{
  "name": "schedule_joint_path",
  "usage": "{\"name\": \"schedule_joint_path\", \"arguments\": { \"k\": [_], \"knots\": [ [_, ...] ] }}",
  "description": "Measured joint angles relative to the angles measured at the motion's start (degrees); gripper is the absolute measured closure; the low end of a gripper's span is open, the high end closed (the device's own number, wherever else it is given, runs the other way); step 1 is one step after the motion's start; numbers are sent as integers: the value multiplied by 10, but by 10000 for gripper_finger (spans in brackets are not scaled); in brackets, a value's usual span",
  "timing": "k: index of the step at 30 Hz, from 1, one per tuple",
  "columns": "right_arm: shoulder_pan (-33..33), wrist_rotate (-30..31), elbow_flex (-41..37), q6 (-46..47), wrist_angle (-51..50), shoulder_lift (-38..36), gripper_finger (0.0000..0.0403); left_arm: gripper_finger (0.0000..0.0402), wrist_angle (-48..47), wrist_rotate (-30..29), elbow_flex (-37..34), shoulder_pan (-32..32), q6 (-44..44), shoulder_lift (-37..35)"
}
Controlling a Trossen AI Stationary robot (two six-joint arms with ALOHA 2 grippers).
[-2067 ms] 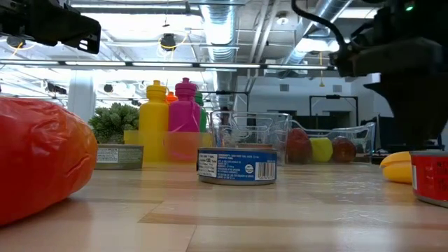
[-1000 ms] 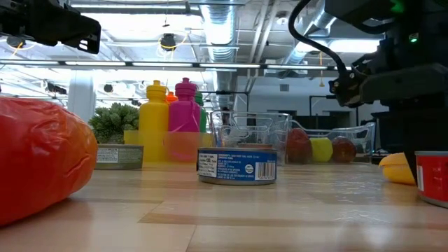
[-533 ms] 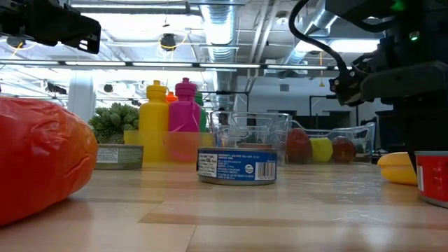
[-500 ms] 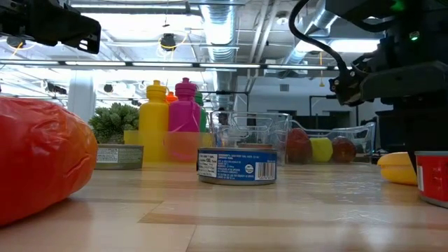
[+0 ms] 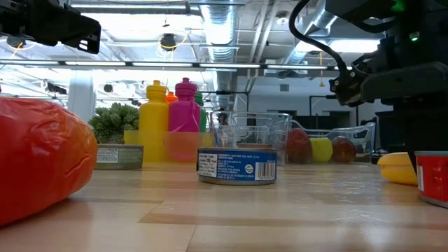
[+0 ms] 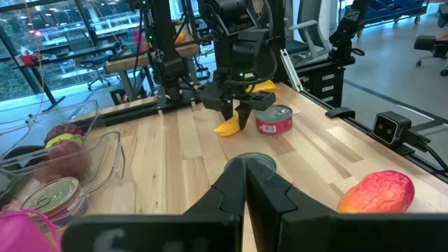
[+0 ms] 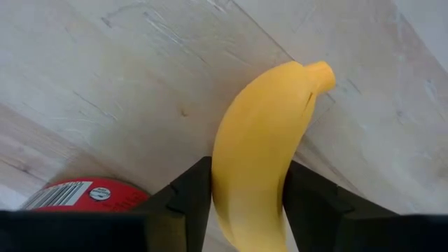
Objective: Pick & Place Food Item
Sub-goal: Put the yellow banana into the right transparent bin
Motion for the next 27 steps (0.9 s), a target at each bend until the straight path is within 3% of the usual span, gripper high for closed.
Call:
{"name": "schedule_joint_path", "arguments": {
  "k": [27],
  "knots": [
    [0,1,0,-3,-2,0,254,399,0,0,0,0,0,0]
  ]
}}
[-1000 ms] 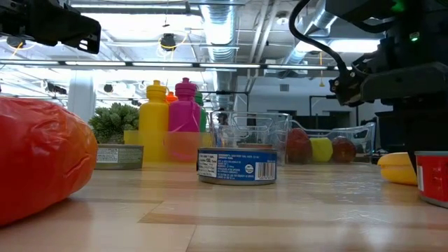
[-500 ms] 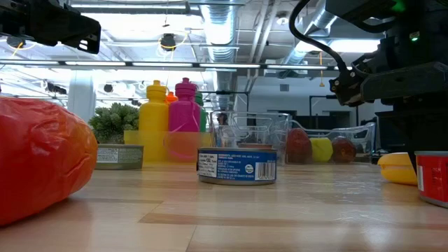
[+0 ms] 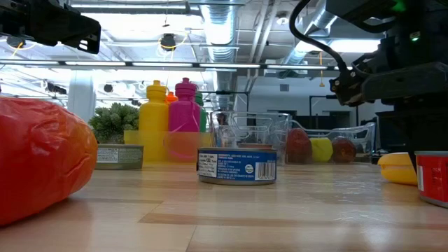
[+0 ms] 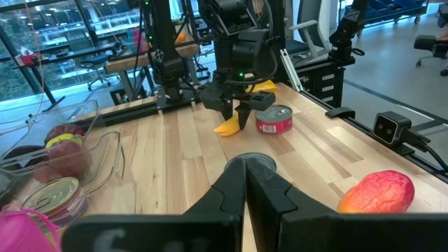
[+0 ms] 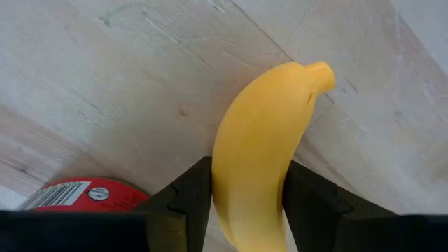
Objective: Pick & Place Food Item
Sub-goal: Put the yellow banana into the right transparent bin
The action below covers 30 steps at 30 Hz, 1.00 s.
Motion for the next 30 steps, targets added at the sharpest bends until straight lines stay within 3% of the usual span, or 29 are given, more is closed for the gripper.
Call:
{"name": "schedule_joint_path", "arguments": {
  "k": [20,30],
  "knots": [
    [-2,5,0,-13,-16,1,257,399,0,0,0,0,0,0],
    [-8,77,19,-28,-39,-47,259,399,0,0,0,0,2,0]
  ]
}}
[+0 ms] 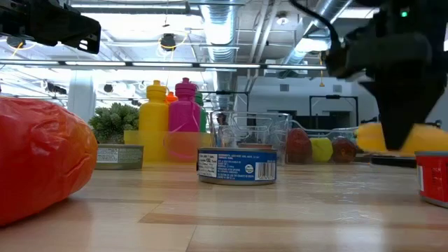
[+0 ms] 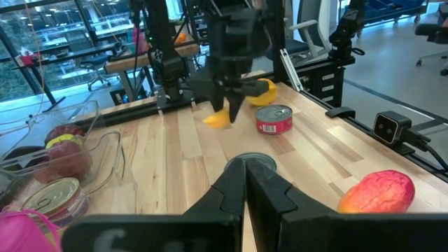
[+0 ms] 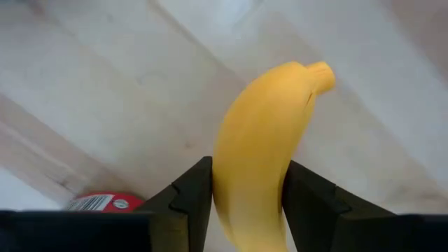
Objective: Pick & Place Food Item
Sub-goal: Put the yellow banana into the right transparent bin
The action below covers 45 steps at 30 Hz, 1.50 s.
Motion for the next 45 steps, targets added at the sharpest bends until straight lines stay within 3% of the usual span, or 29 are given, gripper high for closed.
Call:
{"name": "schedule_joint_path", "arguments": {
  "k": [10,21,37,45],
  "knots": [
    [-36,84,0,0,-66,-79,260,399,0,0,0,0,0,0],
    [-124,152,0,-15,-158,-142,260,399,0,0,0,0,-1,0],
    [-319,239,0,-134,-149,-179,262,399,0,0,0,0,-2,0],
    [-418,271,0,-212,-88,-177,261,399,0,0,0,0,-2,0]
  ]
}}
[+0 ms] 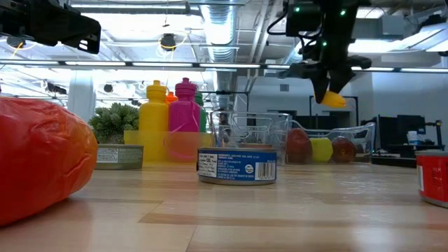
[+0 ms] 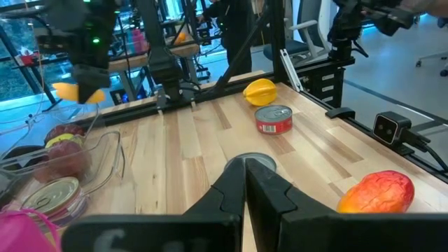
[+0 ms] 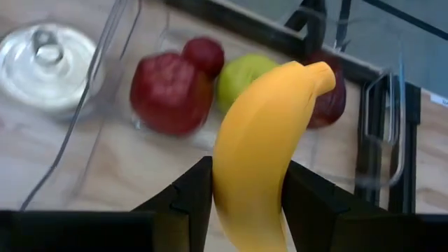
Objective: Pick & Place Food Item
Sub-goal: Put the yellow banana into the right transparent bin
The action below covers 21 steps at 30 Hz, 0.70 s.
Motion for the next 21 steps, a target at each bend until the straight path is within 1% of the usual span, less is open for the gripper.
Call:
{"name": "schedule_joint_path", "arguments": {
  "k": [8,18,21],
  "knots": [
    [-89,2,0,-61,55,0,261,399,0,0,0,0,-4,0],
    [-165,2,0,-79,111,0,261,399,0,0,0,0,-5,0],
    [-181,5,-12,-79,141,0,261,399,0,0,0,0,-13,0]
  ]
}}
